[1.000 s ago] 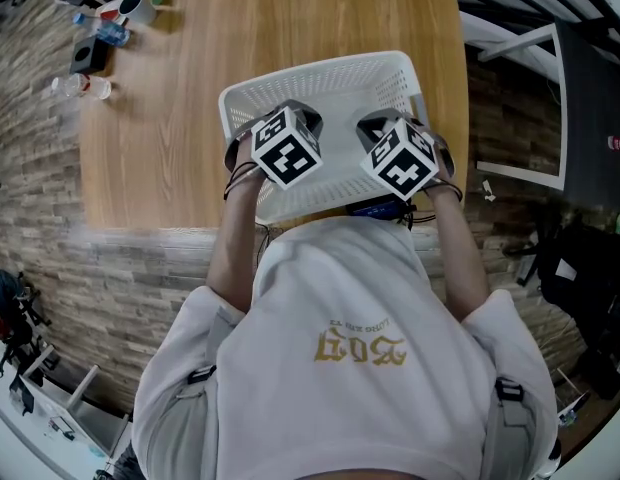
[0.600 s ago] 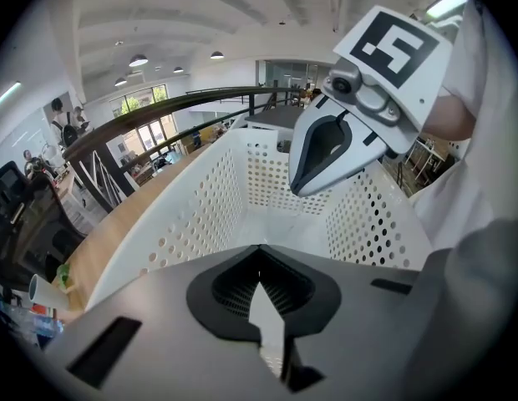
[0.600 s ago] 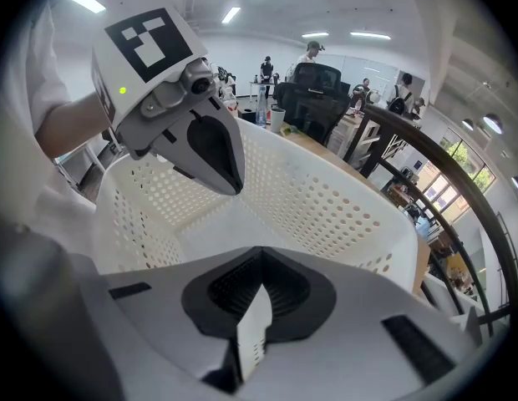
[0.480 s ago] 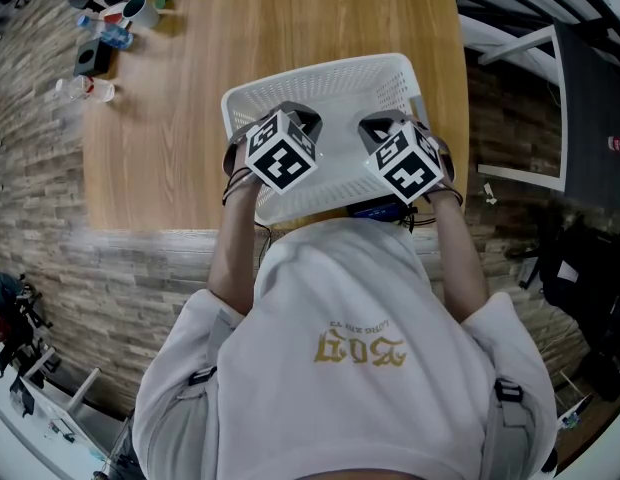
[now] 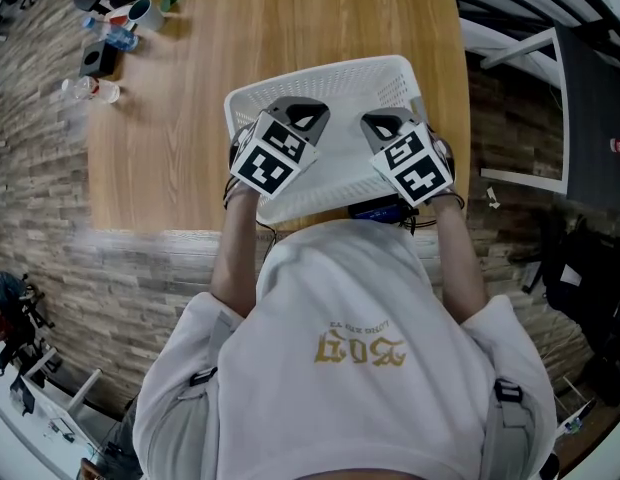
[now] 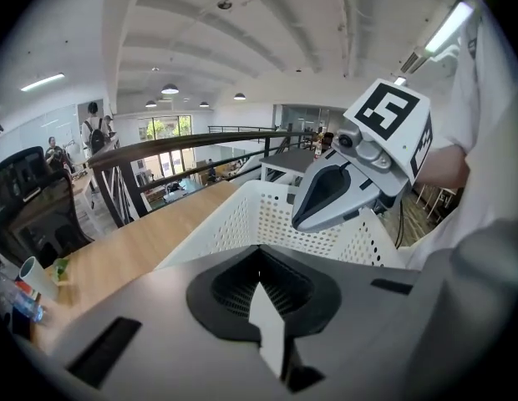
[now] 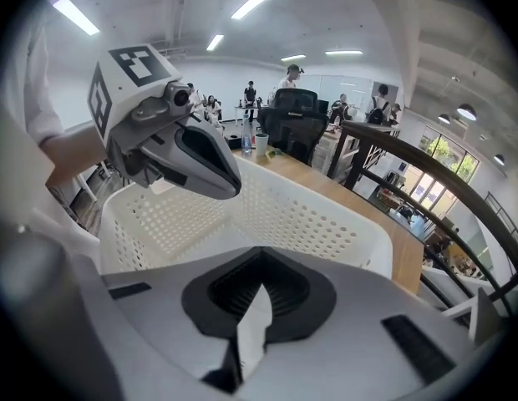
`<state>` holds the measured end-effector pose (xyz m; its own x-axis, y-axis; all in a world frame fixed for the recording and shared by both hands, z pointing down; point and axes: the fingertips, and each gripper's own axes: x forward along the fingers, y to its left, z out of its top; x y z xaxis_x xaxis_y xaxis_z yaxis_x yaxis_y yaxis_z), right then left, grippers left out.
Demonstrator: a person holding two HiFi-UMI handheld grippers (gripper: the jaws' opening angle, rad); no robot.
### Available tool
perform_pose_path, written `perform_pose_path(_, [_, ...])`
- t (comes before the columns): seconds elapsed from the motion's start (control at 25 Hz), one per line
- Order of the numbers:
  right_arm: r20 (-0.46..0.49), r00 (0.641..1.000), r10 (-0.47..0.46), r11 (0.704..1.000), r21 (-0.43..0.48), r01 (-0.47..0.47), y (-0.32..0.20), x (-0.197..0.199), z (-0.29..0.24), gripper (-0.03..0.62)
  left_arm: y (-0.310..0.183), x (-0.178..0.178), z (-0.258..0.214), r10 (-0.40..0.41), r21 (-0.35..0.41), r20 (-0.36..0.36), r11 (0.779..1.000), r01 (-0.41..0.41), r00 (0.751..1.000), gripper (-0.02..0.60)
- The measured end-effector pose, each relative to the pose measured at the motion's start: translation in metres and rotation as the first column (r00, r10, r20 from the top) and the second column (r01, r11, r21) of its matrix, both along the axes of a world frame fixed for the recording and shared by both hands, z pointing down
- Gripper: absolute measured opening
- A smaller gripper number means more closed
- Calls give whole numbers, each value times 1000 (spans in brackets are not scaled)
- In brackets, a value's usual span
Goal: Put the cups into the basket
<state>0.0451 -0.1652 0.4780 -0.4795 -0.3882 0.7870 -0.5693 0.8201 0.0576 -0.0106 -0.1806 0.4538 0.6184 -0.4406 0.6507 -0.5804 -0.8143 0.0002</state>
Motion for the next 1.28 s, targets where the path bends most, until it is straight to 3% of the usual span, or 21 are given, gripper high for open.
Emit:
perform_pose_path(0.2, [29, 999, 20, 1000, 17, -21, -2, 1, -8, 11, 3, -3, -1, -18, -3, -10, 1000, 18, 1000, 7])
perform_pose_path(0.48, [132, 989, 61, 996, 55, -69, -9, 4, -30, 11, -3, -1, -27, -52, 82, -98, 995, 60, 994, 8])
perform_pose_path(0.88, [235, 964, 122, 983, 108, -151, -14, 11, -55, 9, 0, -5, -49, -62, 145, -174, 986, 88, 983, 8])
perform_pose_path(1.04, [324, 940, 106, 972, 164, -167, -16, 11, -77, 9, 0, -6, -60, -73, 166, -212, 980, 110, 975, 8])
perform_pose_path(1.28, [372, 925, 73, 972, 183, -150, -13, 7, -89, 9, 2, -11, -79, -93, 200, -299, 967, 158, 950, 7])
